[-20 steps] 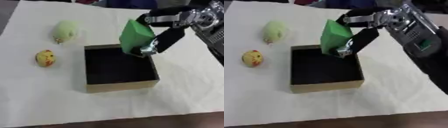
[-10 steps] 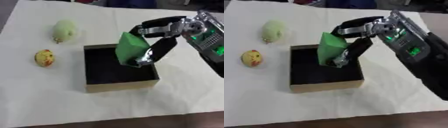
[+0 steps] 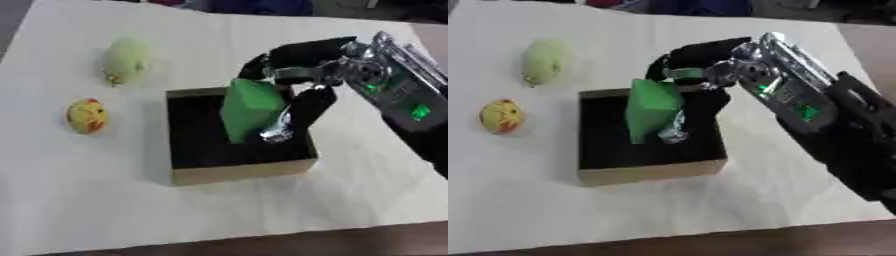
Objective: Pick up objects on the table and place them in the box.
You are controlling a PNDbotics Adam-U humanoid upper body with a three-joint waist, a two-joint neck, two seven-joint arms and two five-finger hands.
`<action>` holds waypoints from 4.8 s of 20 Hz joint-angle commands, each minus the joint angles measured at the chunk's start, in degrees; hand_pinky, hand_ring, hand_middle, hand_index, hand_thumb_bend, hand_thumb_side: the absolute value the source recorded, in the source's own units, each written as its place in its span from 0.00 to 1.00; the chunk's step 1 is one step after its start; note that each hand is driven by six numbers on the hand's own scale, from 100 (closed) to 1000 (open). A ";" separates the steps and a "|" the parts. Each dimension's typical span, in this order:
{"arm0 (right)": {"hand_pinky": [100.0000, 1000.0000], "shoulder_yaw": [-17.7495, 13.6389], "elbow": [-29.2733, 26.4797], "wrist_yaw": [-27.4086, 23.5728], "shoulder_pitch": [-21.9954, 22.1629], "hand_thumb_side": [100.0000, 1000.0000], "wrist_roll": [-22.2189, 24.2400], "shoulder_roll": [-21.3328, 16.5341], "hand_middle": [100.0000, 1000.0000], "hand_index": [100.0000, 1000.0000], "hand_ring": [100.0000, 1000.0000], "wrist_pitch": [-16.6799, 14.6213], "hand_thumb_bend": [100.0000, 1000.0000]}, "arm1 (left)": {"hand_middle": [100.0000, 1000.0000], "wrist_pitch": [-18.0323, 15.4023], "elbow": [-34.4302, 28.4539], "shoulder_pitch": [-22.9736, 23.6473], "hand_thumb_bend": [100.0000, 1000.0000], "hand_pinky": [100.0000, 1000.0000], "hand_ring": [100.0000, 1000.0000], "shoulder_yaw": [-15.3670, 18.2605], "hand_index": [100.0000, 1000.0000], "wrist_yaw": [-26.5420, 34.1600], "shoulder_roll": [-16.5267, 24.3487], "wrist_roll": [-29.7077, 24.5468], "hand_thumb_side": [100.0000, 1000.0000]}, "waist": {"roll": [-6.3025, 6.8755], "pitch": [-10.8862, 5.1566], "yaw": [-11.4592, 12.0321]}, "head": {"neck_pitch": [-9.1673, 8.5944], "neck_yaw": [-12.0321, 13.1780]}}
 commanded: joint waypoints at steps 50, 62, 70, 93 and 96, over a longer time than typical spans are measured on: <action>0.95 -26.76 -11.81 -55.75 16.45 1.00 -44.50 -0.49 0.77 1.00 0.85 -0.41 0.00 | 0.66 11.47 -1.18 -0.31 0.38 0.46 0.64 -3.79 0.79 -13.46 20.87 -2.87 1.00 | 4.28 -1.40 0.34 | 0.46 3.53; 0.95 -26.11 -13.89 -54.32 17.31 1.00 -46.95 0.30 0.77 1.00 0.86 0.42 0.00 | 0.72 18.16 -1.18 -3.83 0.60 0.61 0.76 -12.13 0.90 -30.03 39.02 -32.99 0.84 | 5.28 -2.04 -0.37 | 0.68 4.43; 0.95 -25.78 -14.29 -53.62 17.22 1.00 -47.44 0.85 0.77 1.00 0.86 1.29 0.00 | 0.73 19.28 -1.18 -10.42 0.77 0.64 0.77 -18.16 0.90 -22.51 44.87 -51.07 0.74 | 5.43 -2.41 -0.86 | 0.54 4.44; 0.96 -25.32 -14.76 -53.19 16.96 1.00 -47.62 2.61 0.76 1.00 0.85 3.43 0.00 | 0.74 33.64 3.01 -22.54 0.62 0.61 0.76 -25.63 0.92 -16.10 38.89 -72.73 0.49 | 5.16 -2.37 -2.81 | 0.50 5.88; 0.96 -25.33 -14.85 -53.20 17.00 1.00 -47.71 2.84 0.76 1.00 0.85 3.68 0.00 | 0.74 33.36 6.34 -23.28 0.65 0.61 0.77 -26.34 0.92 -16.53 37.90 -73.57 0.49 | 5.21 -2.28 -3.03 | 0.43 6.11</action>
